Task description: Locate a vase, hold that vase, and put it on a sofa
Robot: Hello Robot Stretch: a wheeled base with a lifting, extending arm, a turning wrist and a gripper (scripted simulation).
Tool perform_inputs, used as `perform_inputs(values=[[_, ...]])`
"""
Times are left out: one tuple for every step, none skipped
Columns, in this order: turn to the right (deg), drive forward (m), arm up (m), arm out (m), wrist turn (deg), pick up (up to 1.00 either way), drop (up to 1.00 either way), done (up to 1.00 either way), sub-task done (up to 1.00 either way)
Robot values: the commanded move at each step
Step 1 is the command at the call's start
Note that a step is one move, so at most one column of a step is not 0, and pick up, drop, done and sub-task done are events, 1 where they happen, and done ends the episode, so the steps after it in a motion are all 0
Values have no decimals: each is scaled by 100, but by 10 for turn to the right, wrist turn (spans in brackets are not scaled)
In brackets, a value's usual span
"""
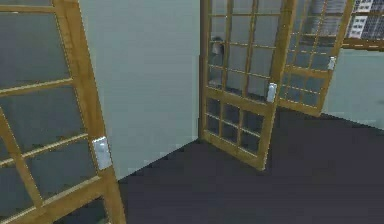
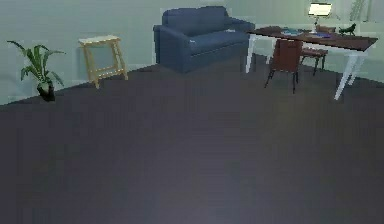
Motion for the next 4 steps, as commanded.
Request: perform_inputs(values=[[-420,0,0,0,0,0,0,0,0],[0,15,0,0,0,0,0,0,0],[-450,0,0,0,0,0,0,0,0],[-360,0,0,0,0,0,0,0,0]])
